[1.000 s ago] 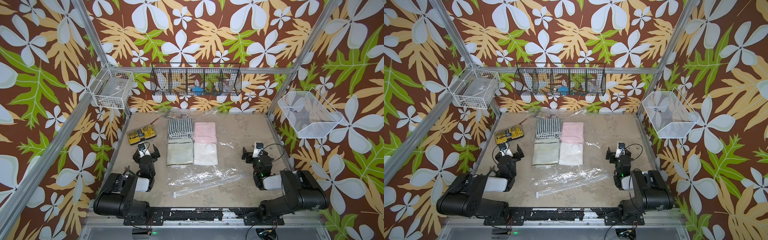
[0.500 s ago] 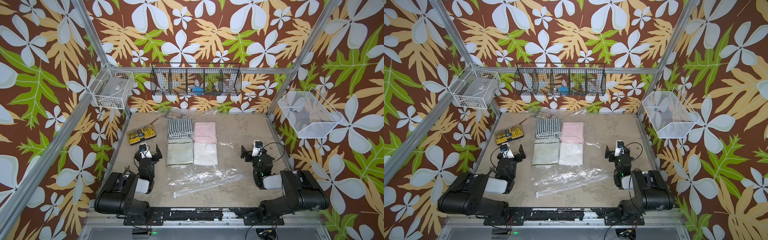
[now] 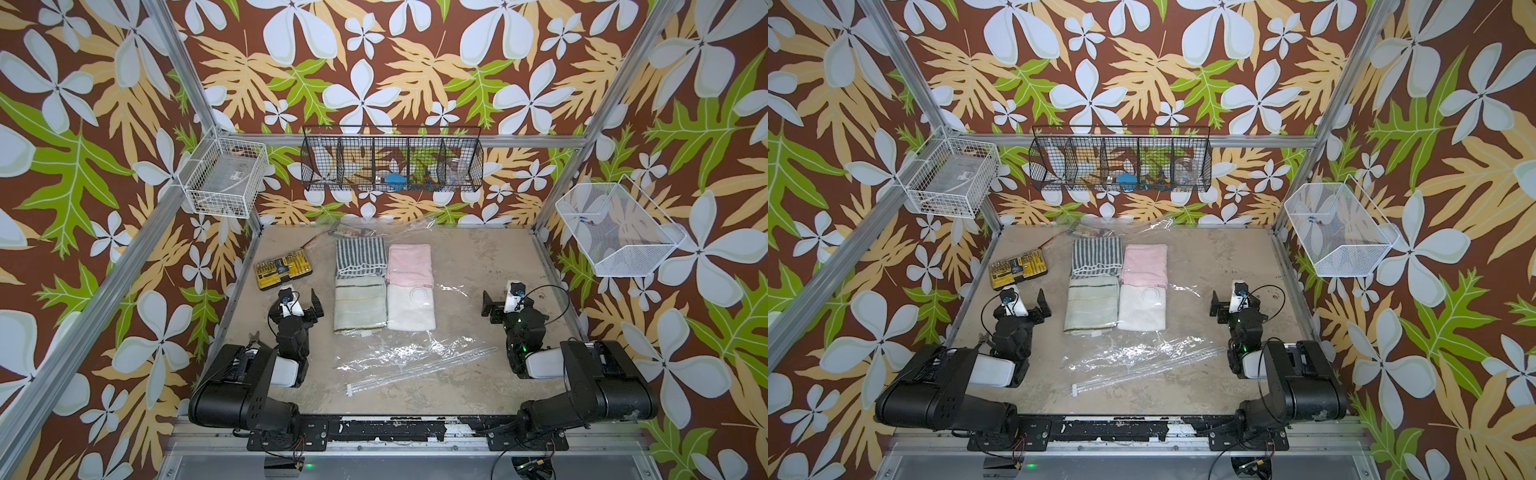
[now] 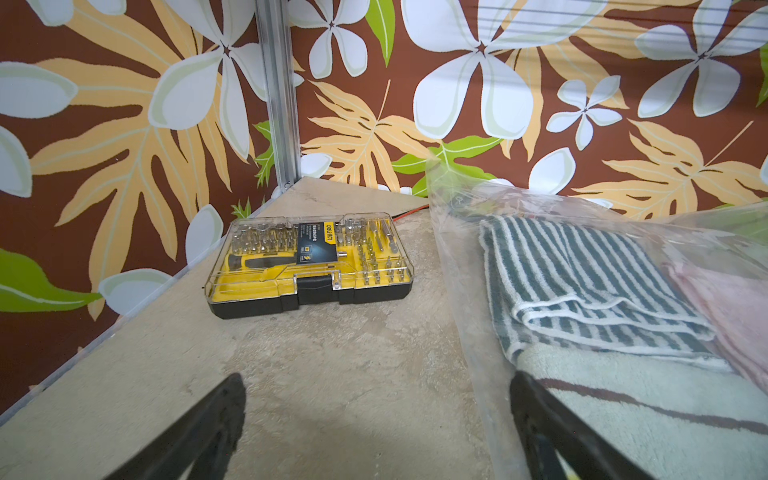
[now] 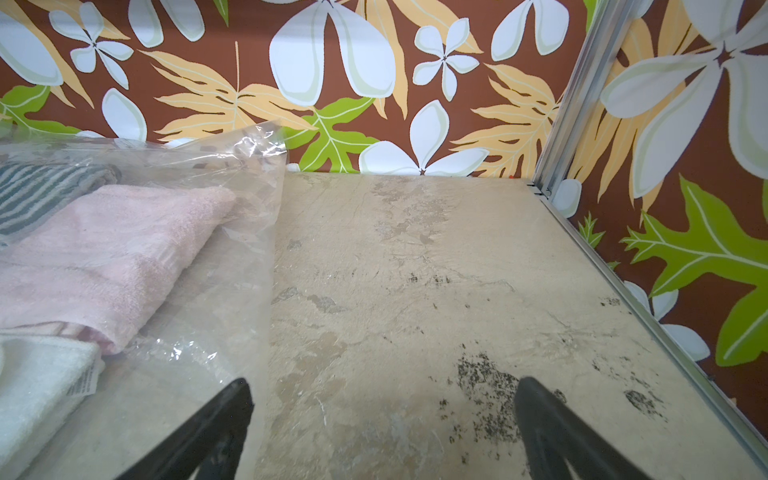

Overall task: Place the folded towel into the vacuum bag
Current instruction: Reset both arms

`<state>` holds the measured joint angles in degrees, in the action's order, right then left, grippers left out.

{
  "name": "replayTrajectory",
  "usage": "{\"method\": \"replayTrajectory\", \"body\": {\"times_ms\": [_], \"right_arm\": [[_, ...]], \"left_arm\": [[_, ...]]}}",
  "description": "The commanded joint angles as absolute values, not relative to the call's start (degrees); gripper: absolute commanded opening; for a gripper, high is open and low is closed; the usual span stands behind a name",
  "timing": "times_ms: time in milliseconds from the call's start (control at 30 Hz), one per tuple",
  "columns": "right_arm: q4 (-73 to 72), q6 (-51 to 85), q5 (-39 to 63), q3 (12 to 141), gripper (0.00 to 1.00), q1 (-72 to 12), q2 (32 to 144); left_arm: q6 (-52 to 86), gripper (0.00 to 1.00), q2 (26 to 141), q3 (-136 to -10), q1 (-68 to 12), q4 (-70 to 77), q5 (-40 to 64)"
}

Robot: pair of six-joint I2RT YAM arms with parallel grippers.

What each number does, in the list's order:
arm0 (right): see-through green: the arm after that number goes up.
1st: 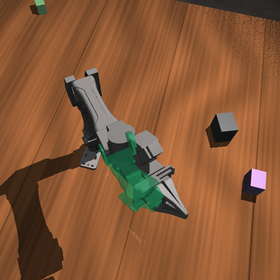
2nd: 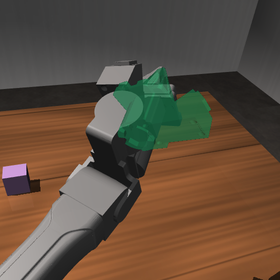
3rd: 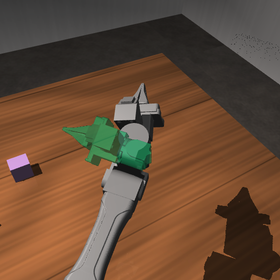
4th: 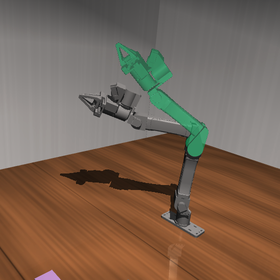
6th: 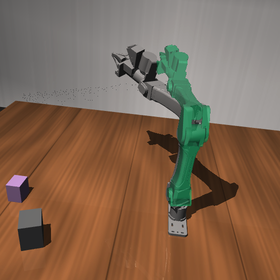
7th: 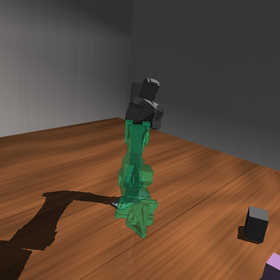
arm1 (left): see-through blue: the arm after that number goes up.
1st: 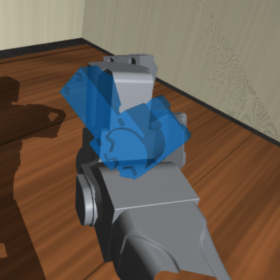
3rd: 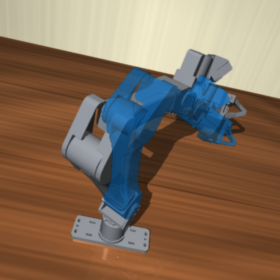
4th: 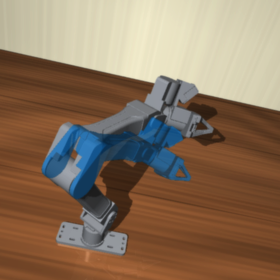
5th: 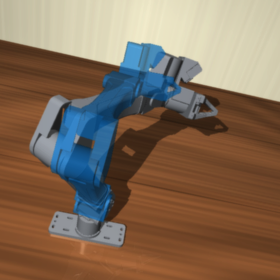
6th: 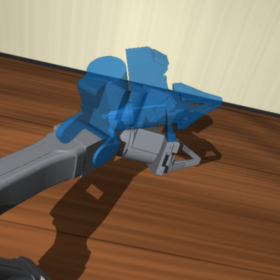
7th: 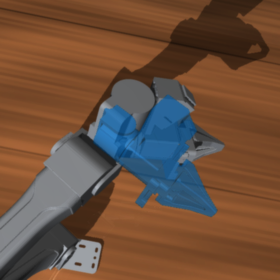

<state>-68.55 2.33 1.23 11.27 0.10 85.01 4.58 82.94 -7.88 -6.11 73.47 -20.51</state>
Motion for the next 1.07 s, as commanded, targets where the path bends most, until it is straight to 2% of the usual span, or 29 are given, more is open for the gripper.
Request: {"method": "replayTrajectory", "body": {"times_ms": [0,733,767,833,1033], "right_arm": [[-70.30,1.84,1.23,11.34,1.00,0.09,84.81],[-70.18,1.84,0.79,11.45,1.00,0.00,84.90],[-70.22,1.84,0.79,11.43,1.00,-0.13,84.90],[-70.22,1.74,0.62,11.47,1.00,-0.17,84.90],[-69.95,1.58,0.44,11.51,1.00,-0.35,84.90]], "left_arm": [[4.31,1.00,82.97,-8.08,-6.15,75.14,-20.65],[4.31,1.00,82.97,-8.16,-6.14,75.13,-20.57],[4.13,1.00,83.10,-8.10,-6.11,75.33,-20.14],[0.63,1.00,83.16,-8.23,-6.05,74.97,-11.27],[0.97,1.00,83.03,-8.43,-5.54,74.53,-10.19]]}}
